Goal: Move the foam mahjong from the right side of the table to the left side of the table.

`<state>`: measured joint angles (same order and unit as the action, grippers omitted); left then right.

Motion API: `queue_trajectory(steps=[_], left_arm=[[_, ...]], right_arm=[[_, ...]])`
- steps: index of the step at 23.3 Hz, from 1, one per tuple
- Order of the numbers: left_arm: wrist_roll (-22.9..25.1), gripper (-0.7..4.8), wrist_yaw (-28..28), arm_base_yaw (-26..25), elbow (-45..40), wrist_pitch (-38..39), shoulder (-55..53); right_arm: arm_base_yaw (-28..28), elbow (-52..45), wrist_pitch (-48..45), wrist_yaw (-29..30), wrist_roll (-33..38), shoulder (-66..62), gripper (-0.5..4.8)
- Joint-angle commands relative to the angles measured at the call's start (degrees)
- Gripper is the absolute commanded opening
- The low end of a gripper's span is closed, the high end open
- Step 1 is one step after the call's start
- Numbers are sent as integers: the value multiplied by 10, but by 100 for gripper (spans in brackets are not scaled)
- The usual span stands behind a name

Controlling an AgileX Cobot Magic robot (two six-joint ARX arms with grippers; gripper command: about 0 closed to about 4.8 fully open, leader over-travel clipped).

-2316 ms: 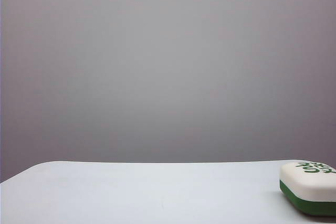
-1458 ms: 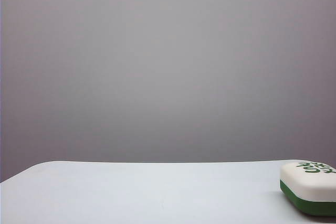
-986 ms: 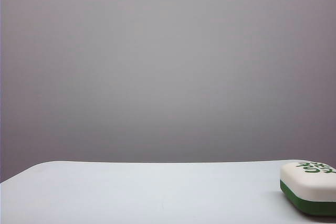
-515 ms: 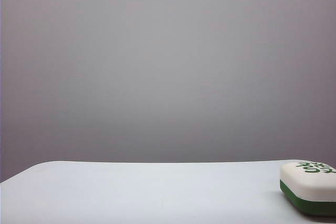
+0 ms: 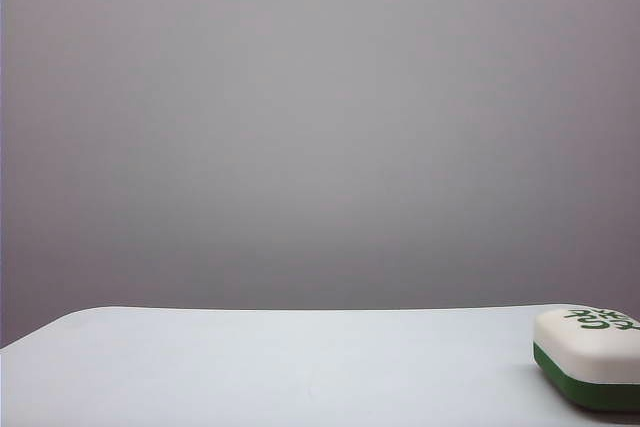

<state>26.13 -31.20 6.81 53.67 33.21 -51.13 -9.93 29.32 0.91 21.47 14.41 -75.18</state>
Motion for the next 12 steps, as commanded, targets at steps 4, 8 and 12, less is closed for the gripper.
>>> queue_trajectory(steps=[4, 8, 12], left_arm=[[3, -6, -35, 0, 5, -7, 1], [3, -6, -36, 0, 5, -8, 1], [2, -6, -35, 0, 5, -7, 1]], right_arm=[[2, 2, -32, -24, -5, -64, -5], [13, 2, -51, -40, -10, -89, -5], [33, 3, -68, -51, -10, -103, -5]])
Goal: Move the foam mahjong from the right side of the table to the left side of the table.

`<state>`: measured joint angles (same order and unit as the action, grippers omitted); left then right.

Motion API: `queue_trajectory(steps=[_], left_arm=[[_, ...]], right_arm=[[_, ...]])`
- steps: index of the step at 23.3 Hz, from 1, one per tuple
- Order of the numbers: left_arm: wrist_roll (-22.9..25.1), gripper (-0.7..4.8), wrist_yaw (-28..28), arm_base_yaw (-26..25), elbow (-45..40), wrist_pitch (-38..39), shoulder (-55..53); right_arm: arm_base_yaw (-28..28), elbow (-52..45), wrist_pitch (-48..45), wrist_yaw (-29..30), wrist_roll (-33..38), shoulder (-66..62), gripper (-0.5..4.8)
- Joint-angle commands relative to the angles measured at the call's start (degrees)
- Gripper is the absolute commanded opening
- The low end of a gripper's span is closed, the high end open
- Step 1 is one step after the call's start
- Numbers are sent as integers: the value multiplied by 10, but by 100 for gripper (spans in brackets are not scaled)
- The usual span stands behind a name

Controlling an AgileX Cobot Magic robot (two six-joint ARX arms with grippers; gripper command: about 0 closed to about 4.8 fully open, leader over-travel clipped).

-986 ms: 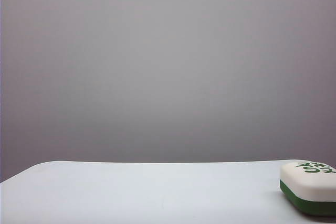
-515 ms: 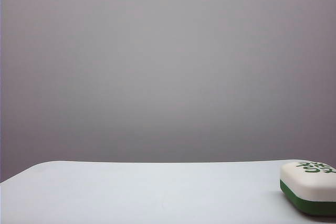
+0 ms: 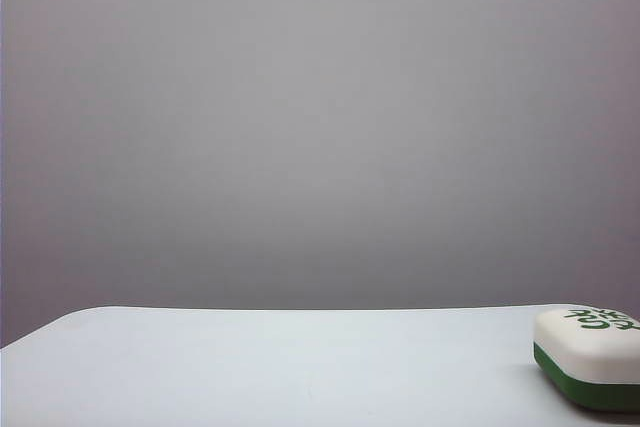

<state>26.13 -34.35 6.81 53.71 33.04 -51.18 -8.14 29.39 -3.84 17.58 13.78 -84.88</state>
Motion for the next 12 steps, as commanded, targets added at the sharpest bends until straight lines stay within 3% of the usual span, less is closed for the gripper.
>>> queue_trajectory(steps=[1, 12], left_arm=[[2, -6, -4, 0, 4, -5, 1], [-2, -6, -4, 0, 4, 9, 1]], right_arm=[[21, 3, -24, -19, -3, -10, -5], [110, 50, -22, -49, 3, -86, -5]])
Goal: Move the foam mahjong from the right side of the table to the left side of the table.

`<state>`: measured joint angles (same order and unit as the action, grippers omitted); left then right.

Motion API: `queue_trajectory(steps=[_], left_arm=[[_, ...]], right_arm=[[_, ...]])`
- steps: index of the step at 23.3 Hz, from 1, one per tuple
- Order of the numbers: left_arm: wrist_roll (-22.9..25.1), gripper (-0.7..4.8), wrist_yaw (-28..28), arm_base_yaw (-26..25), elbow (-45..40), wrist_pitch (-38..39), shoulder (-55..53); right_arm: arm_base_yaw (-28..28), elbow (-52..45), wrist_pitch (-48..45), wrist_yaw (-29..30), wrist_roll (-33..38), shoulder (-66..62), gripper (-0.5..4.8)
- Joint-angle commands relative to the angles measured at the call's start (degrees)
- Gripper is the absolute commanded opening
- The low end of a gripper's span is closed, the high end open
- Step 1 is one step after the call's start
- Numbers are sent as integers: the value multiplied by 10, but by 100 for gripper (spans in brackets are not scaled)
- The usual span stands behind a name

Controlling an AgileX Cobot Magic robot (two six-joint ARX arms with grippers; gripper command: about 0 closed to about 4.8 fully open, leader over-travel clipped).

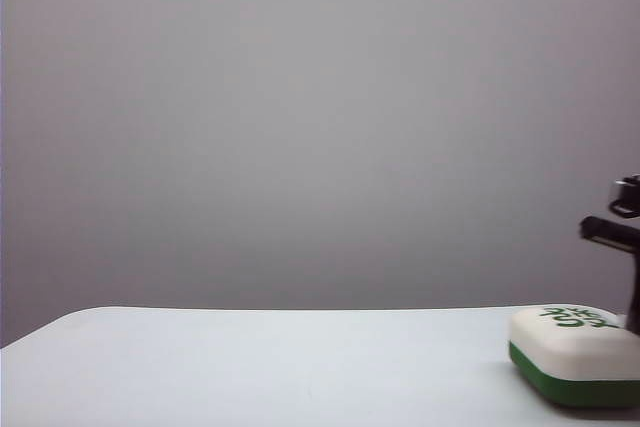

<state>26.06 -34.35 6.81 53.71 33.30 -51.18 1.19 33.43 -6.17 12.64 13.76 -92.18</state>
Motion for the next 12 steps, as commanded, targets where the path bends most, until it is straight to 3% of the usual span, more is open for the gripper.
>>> queue_trajectory(steps=[1, 12], left_arm=[[-2, -6, -4, 0, 4, 10, 1], [-40, -6, -4, 0, 4, 31, 3]], right_arm=[[24, 14, 1, 1, 8, -20, -5], [147, 77, -2, -15, 56, -77, -5]])
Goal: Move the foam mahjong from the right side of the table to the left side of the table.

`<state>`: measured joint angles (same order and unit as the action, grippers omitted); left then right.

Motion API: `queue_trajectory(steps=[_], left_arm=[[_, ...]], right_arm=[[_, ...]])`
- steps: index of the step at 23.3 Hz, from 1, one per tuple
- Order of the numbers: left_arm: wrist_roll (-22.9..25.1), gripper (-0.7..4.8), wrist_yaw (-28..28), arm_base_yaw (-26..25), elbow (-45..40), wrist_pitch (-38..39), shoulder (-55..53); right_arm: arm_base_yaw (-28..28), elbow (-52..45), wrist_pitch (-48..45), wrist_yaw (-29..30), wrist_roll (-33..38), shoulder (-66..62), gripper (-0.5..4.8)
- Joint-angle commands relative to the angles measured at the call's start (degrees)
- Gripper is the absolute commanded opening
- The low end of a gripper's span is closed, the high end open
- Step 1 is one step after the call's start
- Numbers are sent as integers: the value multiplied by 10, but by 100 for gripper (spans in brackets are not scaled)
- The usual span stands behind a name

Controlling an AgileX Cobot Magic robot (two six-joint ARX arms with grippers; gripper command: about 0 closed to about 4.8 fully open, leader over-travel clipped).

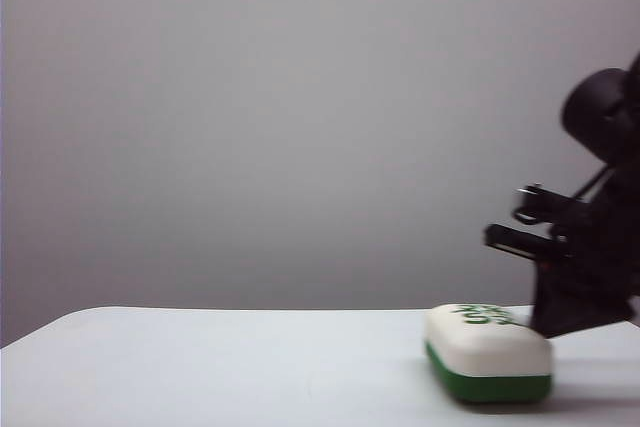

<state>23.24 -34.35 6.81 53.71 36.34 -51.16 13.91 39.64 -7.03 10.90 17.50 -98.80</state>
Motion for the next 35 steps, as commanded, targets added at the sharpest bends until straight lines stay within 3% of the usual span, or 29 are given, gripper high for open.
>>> queue_trajectory(steps=[1, 15, 21, 35], left_arm=[[-12, -6, -4, 0, 4, 1, 3], [-14, -6, -4, 0, 4, 53, 25], [-51, -6, -1, 0, 4, 99, 54], [-53, -6, 19, -1, 4, 169, 114]], right_arm=[[27, 22, 7, 2, 22, -16, -5], [156, 112, 26, -5, 101, -81, -5], [214, 166, 26, -5, 131, -116, -5], [292, 326, 69, -4, 190, -211, -5]])
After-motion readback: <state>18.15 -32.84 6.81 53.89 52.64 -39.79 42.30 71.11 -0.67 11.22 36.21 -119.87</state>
